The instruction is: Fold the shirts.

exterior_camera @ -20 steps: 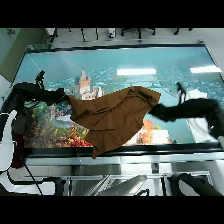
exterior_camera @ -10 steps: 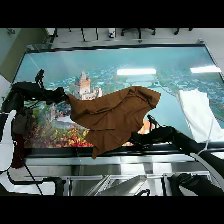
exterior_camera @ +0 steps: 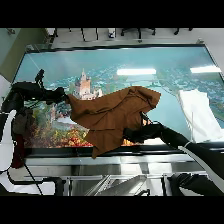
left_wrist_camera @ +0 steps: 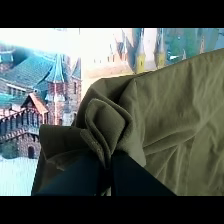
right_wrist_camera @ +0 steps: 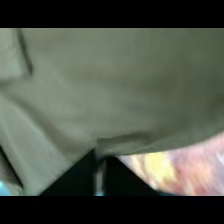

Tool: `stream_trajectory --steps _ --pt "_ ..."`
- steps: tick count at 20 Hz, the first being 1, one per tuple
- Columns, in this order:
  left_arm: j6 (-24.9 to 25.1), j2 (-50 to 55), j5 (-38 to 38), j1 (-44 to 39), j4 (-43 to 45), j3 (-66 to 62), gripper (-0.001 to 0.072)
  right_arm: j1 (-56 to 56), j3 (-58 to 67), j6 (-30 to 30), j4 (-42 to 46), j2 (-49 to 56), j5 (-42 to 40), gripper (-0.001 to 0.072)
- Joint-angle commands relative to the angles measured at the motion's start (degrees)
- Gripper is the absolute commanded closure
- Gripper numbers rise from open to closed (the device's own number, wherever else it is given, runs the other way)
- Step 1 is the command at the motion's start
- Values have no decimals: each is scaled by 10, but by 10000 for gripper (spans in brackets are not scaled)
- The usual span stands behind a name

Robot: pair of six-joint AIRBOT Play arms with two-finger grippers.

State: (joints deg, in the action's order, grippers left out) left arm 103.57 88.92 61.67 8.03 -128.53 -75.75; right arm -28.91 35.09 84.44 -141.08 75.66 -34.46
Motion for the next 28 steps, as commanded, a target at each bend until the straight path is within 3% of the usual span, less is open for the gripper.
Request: stream_trajectory --steps 1,5,7,9,13,15,20,28 --pt "0 0 0 0 0 -1 686 -6 44 25 -6 18 25 695" --pt "-1 -33 0 5 -18 -1 686 27 113 88 0 -47 21 696" --pt "-11 -98 -3 20 -99 -1 686 80 176 125 1 -141 -19 696" --pt "-64 -186 -25 47 -184 -20 686 154 285 157 1 -254 -71 696" --pt "-185 -381 -127 82 -190 -102 686 289 525 165 37 -379 -134 696" --pt "-195 -458 -171 96 -174 -143 686 336 607 165 42 -396 -157 696" --pt "-231 -574 -156 135 -136 -173 686 358 653 158 11 -393 -219 696" --pt "-246 -640 -137 171 -136 -21 686 357 640 159 9 -326 -303 696"
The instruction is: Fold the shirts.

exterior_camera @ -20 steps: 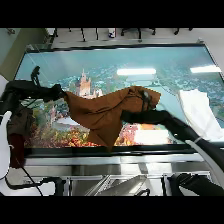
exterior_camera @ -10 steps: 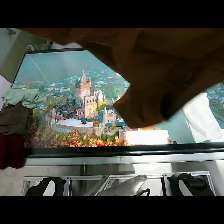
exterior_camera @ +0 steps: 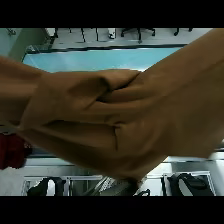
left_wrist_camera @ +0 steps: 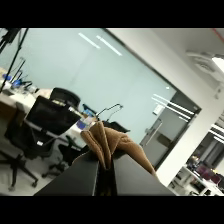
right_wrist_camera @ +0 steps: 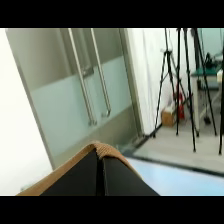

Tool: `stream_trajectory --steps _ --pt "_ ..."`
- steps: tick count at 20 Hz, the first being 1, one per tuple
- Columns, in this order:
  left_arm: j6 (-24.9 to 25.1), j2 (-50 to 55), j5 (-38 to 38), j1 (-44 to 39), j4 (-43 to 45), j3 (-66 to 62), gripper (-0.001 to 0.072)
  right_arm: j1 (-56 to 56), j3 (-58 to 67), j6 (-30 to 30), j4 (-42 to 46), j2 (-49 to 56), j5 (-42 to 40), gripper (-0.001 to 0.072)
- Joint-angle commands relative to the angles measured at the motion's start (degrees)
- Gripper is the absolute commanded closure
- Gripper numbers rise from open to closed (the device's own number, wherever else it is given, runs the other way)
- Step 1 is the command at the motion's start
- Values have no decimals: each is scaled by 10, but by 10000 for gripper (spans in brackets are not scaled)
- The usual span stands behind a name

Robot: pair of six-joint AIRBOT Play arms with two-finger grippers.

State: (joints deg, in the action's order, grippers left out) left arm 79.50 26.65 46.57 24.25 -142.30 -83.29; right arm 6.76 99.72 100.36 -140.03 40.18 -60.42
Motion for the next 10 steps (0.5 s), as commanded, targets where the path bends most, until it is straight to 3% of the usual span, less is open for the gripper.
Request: stream_trajectory --steps 1,5,10 --pt "-5 -11 32 9 1 81 686 -4 -23 0 -2 45 -53 697" --pt "17 66 64 -37 3 195 686 -54 -125 10 -1 111 -40 697" --pt "90 277 -90 -227 21 305 685 -91 -232 30 -1 230 1 697"
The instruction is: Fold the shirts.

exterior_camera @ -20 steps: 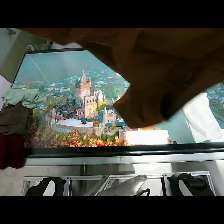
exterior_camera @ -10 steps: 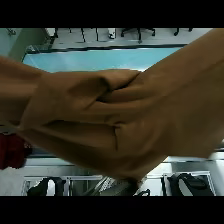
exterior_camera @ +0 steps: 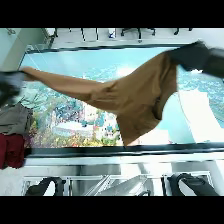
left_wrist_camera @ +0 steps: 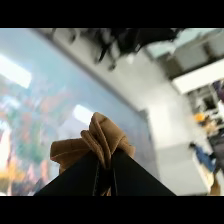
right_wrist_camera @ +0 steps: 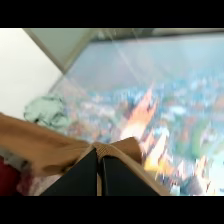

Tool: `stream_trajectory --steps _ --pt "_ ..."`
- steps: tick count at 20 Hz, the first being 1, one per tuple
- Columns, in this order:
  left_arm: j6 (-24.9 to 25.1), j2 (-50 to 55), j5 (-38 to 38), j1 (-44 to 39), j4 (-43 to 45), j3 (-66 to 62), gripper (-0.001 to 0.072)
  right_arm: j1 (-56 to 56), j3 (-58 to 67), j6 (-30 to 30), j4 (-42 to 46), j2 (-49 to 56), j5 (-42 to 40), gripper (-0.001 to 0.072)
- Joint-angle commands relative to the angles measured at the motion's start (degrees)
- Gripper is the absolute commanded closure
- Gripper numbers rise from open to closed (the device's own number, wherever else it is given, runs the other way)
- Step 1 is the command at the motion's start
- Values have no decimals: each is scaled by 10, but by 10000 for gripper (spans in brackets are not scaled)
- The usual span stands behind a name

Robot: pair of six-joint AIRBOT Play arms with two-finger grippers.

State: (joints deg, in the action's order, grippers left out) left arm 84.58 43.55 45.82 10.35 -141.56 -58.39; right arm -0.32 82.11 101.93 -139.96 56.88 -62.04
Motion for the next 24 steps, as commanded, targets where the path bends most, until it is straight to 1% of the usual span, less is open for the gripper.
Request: stream_trajectory --steps 1,3,5,7,9,10,11,14,15,18,19,20,21,22,24 --pt "39 159 -104 -106 16 61 686 -22 -70 21 -1 87 19 697" --pt "39 259 -107 -116 15 51 686 -22 -79 40 0 129 21 697" --pt "49 334 -76 -103 16 25 686 -22 -79 49 1 153 30 697" --pt "82 373 -17 -70 16 -9 686 -21 -79 63 4 156 39 697" --pt "92 394 65 -30 27 -47 686 -26 -80 61 26 151 -2 697" --pt "93 397 98 -12 40 -57 686 -35 -86 45 55 147 -31 697" --pt "93 397 123 6 59 -61 686 -48 -102 21 91 137 -45 697" --pt "92 397 159 43 91 -47 686 -91 -200 -80 218 95 -27 697" --pt "92 397 157 49 90 -30 686 -101 -242 -97 230 85 -10 697" --pt "96 397 135 46 95 12 685 -119 -341 -95 199 82 56 697" --pt "106 397 133 46 94 13 630 -122 -357 -88 184 86 73 697" --pt "110 397 140 46 96 5 289 -125 -365 -87 177 90 85 697" --pt "110 397 159 49 95 -12 3 -129 -367 -87 178 95 86 697" --pt "114 397 189 54 96 -36 6 -133 -367 -87 178 98 85 697" --pt "148 382 264 61 94 -93 6 -134 -367 -80 178 99 86 697"
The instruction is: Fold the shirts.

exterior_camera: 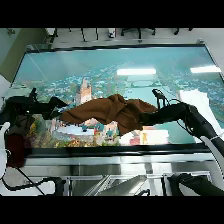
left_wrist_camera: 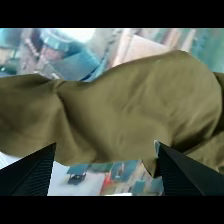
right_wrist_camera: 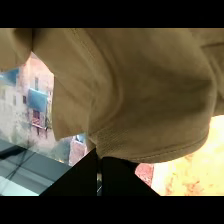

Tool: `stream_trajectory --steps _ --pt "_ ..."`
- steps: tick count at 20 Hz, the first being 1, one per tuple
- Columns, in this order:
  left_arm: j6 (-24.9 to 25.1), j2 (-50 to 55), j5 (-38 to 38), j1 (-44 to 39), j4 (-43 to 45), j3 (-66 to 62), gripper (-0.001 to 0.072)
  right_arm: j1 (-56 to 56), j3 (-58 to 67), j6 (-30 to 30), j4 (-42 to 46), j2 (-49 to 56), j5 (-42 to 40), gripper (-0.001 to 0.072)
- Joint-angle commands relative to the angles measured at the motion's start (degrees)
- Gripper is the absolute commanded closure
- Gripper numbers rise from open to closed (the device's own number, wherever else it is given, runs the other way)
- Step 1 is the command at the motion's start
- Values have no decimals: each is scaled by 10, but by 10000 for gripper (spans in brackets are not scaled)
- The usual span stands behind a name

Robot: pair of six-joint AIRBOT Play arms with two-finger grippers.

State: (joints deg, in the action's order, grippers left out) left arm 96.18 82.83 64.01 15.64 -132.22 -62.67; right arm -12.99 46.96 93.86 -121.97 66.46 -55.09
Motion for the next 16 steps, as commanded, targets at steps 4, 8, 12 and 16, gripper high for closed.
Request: stream_trajectory --steps 4,8,12,16 --pt "96 -104 89 -106 4 -97 17 -7 -16 8 -2 3 32 697" --pt "84 -126 -49 -333 193 -101 182 -7 -16 8 -2 3 30 697" --pt "31 -42 -128 -508 353 -101 148 -7 -16 8 -2 3 29 697" --pt "-4 46 -202 -581 424 -101 144 -7 -16 9 -2 3 29 696"
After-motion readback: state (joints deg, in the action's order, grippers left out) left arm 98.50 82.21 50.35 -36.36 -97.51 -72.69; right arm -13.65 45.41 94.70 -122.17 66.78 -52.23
